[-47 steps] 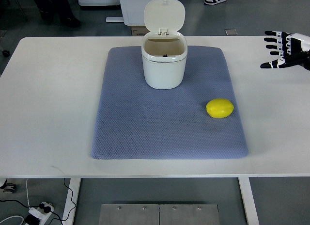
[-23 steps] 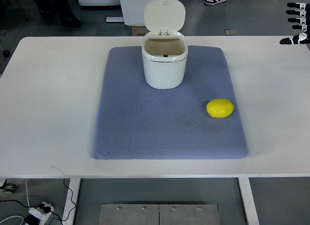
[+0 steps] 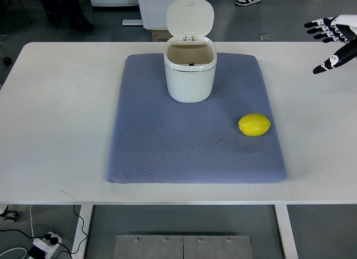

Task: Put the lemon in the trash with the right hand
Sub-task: 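Raise the right hand and swing it over the mat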

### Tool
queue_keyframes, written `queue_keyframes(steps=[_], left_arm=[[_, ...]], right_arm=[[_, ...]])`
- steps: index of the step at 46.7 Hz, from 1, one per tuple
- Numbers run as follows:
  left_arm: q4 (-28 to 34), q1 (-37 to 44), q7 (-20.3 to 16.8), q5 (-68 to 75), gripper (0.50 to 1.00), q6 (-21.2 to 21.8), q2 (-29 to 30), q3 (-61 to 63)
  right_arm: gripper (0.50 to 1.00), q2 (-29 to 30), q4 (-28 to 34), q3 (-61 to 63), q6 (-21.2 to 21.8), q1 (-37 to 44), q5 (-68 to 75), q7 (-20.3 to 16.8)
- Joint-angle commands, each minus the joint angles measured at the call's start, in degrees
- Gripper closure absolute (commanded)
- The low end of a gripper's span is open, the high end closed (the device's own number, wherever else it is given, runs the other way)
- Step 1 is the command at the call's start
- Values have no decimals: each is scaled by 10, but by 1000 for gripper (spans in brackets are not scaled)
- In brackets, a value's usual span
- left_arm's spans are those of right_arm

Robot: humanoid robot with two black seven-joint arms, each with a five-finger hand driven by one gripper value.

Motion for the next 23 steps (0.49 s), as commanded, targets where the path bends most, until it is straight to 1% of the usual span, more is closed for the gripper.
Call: queue_keyframes(steps=[1, 5, 10, 23], left_arm=[[-1, 0, 0, 0, 500, 0, 0, 1], [0, 0, 0, 0, 500, 0, 0, 0], [-1, 0, 0, 0, 500, 0, 0, 0], [0, 0, 0, 0, 500, 0, 0, 0]], right_arm=[[500, 5, 10, -14, 15, 18, 0, 16], [500, 7, 17, -15, 31, 26, 1, 27], [500, 14, 21, -15, 47, 41, 7, 27], [500, 16, 19, -16, 50, 44, 27, 20]])
